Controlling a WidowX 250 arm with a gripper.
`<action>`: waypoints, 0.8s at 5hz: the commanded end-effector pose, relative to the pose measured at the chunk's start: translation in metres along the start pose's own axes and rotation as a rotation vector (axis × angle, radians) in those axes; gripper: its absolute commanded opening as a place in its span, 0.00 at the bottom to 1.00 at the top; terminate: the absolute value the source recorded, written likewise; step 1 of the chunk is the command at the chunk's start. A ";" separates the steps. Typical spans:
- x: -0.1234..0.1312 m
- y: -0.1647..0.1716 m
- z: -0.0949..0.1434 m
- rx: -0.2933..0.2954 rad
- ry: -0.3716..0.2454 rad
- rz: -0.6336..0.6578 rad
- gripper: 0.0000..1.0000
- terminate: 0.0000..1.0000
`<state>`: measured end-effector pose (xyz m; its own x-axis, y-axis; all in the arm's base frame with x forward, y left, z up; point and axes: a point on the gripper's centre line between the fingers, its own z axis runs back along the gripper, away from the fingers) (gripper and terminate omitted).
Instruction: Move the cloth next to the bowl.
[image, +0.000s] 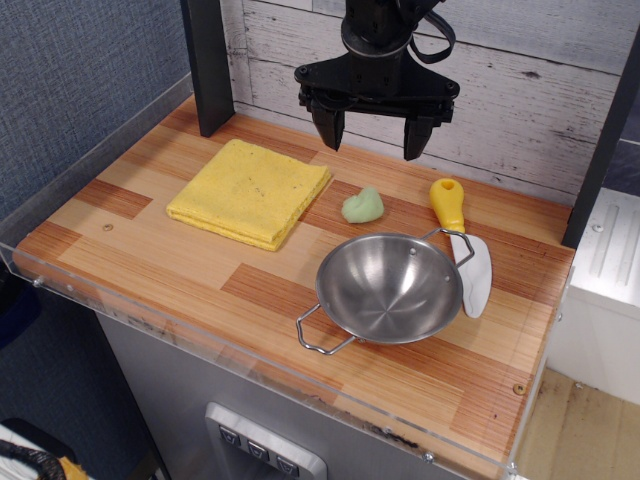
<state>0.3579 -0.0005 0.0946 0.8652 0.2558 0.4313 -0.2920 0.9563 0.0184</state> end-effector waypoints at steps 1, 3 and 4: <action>0.000 0.000 0.000 0.000 0.000 0.000 1.00 0.00; 0.015 0.052 -0.010 0.045 0.001 0.060 1.00 0.00; 0.018 0.076 -0.017 0.063 0.004 0.096 1.00 0.00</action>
<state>0.3526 0.0798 0.0716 0.8494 0.3611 0.3849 -0.4053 0.9134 0.0375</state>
